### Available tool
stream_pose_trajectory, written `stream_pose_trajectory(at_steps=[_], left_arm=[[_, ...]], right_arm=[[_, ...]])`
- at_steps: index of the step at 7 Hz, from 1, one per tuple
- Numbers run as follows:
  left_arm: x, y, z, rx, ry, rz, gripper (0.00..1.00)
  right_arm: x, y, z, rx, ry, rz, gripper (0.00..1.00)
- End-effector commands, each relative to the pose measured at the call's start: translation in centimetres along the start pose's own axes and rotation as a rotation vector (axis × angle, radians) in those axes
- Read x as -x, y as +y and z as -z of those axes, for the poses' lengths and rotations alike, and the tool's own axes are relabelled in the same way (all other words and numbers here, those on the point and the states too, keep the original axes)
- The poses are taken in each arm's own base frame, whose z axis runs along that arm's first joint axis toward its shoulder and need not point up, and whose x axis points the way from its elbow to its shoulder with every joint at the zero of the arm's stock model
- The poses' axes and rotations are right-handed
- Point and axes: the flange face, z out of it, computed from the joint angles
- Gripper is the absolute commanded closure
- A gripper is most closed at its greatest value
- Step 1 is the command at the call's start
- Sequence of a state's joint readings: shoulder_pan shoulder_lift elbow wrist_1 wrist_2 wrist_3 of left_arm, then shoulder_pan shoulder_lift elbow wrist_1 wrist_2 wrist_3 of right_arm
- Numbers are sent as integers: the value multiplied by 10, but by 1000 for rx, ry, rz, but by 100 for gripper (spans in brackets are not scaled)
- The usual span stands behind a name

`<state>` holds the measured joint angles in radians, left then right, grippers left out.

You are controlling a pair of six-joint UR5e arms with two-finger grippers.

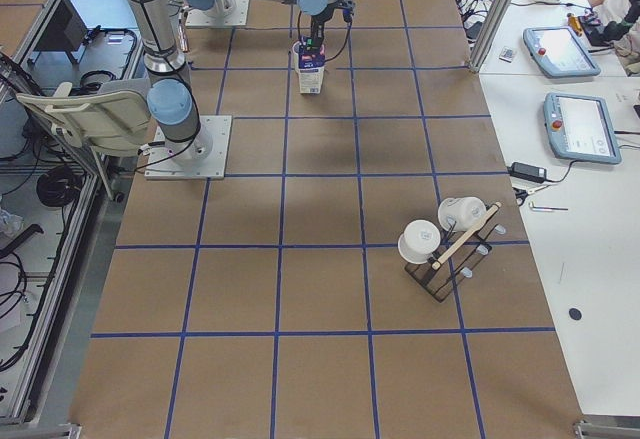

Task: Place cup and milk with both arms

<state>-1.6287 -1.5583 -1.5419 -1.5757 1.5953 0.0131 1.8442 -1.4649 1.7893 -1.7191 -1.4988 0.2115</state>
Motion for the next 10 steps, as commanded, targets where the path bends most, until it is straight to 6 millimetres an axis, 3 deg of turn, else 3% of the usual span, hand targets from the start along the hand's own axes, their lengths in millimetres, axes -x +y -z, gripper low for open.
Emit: stream_pose_trajectory(at_steps=[1,6,7,8,10], left_arm=[[1,0,0,0,-2,-9,0],[0,0,0,-2,3,10,0],[-2,-1,1,-11,44,25,0],[-4,-3,0,-13,57,67,0],[-3,-3,0,-13,55,66,0]], right_arm=[[2,-1,1,-13,-4,3,84],[4,0,-1,3,-30,-23,85],[4,1,-2,9,-29,-24,74],[5,-1,-2,1,-31,-23,44],[3,-5,1,-9,-21,-29,0]])
